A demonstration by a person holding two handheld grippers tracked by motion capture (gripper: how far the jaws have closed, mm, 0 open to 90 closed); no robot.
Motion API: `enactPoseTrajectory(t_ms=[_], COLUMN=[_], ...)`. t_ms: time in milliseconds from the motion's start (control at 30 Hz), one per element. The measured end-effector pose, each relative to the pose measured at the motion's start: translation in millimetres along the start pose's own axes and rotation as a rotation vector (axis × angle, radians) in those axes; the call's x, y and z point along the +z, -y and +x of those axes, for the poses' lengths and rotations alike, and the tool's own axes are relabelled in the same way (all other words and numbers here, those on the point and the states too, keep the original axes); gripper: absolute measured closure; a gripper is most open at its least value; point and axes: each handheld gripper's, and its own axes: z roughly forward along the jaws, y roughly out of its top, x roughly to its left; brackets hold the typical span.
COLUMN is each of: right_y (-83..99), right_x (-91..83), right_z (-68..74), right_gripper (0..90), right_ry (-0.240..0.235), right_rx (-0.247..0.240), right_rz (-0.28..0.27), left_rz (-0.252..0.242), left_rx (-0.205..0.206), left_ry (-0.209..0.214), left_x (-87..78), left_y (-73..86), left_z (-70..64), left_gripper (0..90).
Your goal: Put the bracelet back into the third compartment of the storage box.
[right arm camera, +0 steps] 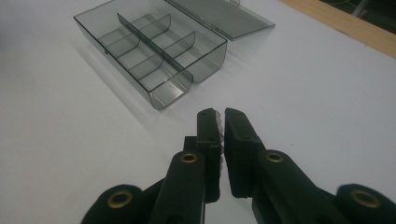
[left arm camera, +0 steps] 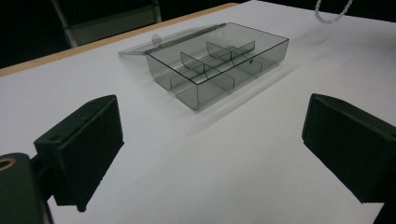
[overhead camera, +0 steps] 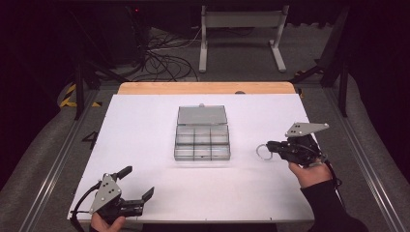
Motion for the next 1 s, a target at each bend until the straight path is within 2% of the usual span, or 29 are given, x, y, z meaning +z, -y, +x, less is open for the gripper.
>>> enactPoseTrajectory(t_ms=[333, 433, 533, 1000], right_y=[-5.6, -8.0, -10.7, -30.5], right_x=[-2.7, -5.7, -6.5, 1.6], right_z=[2.6, 6.8, 8.6, 8.7], right_gripper=[85.2, 85.2, 85.2, 85.2], right_ry=[0.007, 0.045, 0.052, 0.02], right_rx=[-0.012, -0.047, -0.054, -0.044], right_rz=[-0.057, -0.078, -0.084, -0.089], left_rz=[0.001, -0.001, 0.0, 0.001], left_rx=[0.0, -0.005, 0.001, 0.006], left_ry=[-0.002, -0.004, -0.005, -0.006], left_x=[-0.2, -0.6, -0.7, -0.8], left_y=[0.0, 0.1, 0.0, -0.2], left_z=[0.2, 0.2, 0.8, 0.9], left_gripper=[5.9, 5.9, 5.9, 6.0])
